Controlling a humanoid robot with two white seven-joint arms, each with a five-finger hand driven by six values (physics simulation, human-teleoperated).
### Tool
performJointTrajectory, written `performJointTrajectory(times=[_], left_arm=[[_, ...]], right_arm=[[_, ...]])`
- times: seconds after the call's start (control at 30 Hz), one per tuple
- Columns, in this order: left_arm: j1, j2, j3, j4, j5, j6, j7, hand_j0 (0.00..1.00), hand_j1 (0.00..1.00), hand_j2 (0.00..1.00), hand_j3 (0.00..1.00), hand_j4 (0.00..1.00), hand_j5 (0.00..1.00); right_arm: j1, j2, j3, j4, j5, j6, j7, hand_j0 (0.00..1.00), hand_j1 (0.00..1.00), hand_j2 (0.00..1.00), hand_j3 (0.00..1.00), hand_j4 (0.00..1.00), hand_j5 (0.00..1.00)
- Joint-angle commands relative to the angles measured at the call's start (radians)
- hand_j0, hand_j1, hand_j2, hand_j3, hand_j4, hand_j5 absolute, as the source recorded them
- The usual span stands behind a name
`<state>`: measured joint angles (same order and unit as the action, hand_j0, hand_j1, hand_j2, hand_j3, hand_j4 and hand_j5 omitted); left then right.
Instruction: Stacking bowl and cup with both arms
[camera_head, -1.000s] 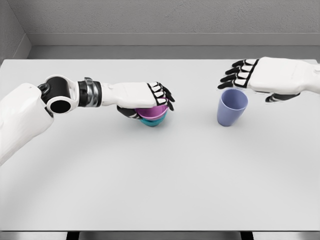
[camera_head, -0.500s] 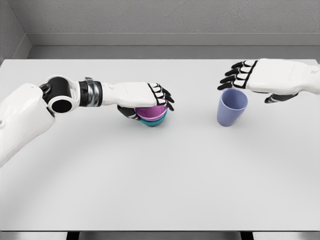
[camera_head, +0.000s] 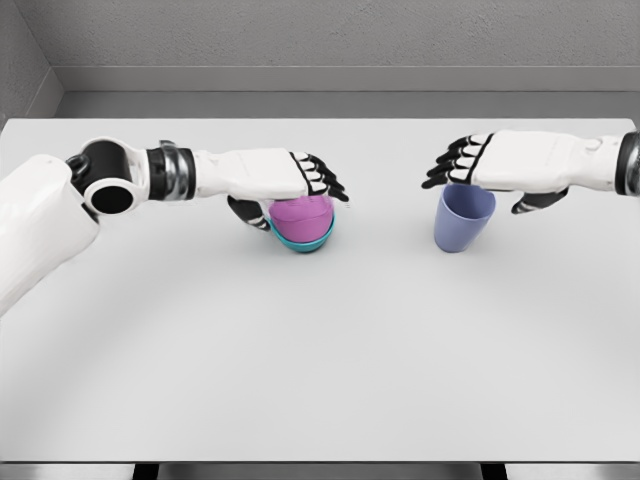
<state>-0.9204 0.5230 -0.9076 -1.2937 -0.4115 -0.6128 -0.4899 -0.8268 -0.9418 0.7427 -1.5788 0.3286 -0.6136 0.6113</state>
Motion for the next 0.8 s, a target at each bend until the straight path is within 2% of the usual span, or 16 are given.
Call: performJointTrajectory(times=[0.0, 0.07, 0.13, 0.37, 0.53, 0.77], left_arm=[[0.000, 0.067, 0.001, -0.004, 0.068, 0.002, 0.002, 1.00, 1.00, 1.00, 1.00, 1.00, 1.00], [-0.003, 0.133, 0.006, -0.006, 0.128, 0.002, 0.004, 1.00, 1.00, 1.00, 1.00, 1.00, 1.00], [-0.006, 0.166, 0.019, -0.004, 0.129, 0.002, 0.004, 1.00, 1.00, 1.00, 1.00, 1.00, 1.00], [0.002, 0.184, 0.021, 0.020, 0.128, 0.002, 0.004, 1.00, 1.00, 1.00, 1.00, 1.00, 1.00], [0.005, 0.183, 0.019, 0.033, 0.126, 0.002, 0.004, 1.00, 1.00, 1.00, 1.00, 1.00, 1.00], [0.006, 0.184, 0.021, 0.036, 0.126, 0.002, 0.002, 1.00, 1.00, 1.00, 1.00, 1.00, 1.00]], right_arm=[[0.000, 0.005, 0.009, 0.006, -0.002, 0.003, 0.000, 1.00, 1.00, 1.00, 1.00, 1.00, 1.00], [0.000, 0.005, 0.023, 0.006, -0.002, 0.003, 0.000, 1.00, 1.00, 1.00, 1.00, 1.00, 1.00], [0.000, 0.005, 0.029, 0.014, 0.000, 0.003, 0.000, 1.00, 1.00, 1.00, 1.00, 1.00, 1.00], [-0.002, 0.021, 0.030, 0.042, 0.006, 0.003, 0.000, 1.00, 1.00, 1.00, 1.00, 1.00, 1.00], [-0.023, 0.063, 0.060, 0.085, 0.027, 0.003, 0.000, 1.00, 1.00, 1.00, 1.00, 1.00, 1.00], [-0.029, 0.077, 0.079, 0.095, 0.033, 0.003, 0.000, 1.00, 1.00, 1.00, 1.00, 1.00, 1.00]])
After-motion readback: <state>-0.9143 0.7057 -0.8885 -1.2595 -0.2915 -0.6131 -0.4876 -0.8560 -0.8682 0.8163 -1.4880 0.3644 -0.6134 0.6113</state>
